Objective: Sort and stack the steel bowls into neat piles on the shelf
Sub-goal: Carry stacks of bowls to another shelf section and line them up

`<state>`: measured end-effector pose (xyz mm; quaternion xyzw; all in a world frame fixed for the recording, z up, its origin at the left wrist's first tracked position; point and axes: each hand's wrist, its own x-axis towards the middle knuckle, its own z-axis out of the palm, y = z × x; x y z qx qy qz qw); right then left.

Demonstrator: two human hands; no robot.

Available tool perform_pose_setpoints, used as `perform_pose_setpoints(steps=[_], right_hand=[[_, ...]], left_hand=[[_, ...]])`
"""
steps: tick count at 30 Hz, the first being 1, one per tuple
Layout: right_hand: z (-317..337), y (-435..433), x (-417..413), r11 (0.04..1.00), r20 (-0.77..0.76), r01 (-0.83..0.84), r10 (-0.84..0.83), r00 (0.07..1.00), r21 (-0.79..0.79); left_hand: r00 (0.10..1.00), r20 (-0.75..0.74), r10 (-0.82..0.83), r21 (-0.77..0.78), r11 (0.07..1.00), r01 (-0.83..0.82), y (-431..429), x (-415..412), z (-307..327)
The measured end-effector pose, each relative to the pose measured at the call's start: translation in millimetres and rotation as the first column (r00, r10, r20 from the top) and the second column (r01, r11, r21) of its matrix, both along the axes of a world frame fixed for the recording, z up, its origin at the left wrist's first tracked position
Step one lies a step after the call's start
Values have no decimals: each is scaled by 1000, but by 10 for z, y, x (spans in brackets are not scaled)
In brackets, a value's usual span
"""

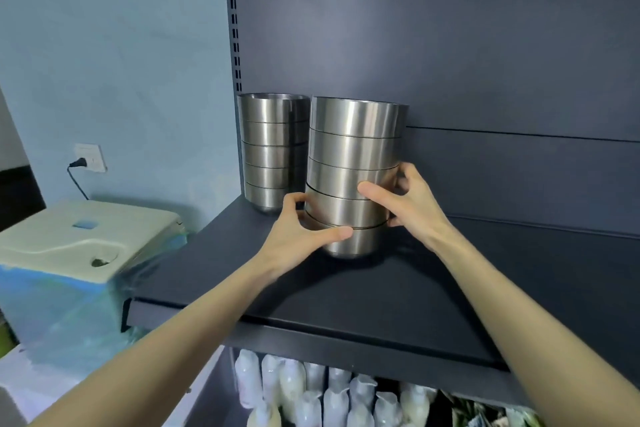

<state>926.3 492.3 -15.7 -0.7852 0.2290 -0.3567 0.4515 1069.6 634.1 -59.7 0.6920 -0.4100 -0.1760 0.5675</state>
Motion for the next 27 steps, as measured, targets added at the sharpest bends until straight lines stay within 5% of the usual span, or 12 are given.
perform_pose_setpoints(steps=[18,27], right_hand=[[-115,-270,442,987,38,147,-150,988,68],[-99,-507,562,987,1,148,-148,989,59]], left_hand=[[976,19,-217,11,976,217,-572,682,-125],[991,131,-2,-21,1000,5,-724,626,-167]])
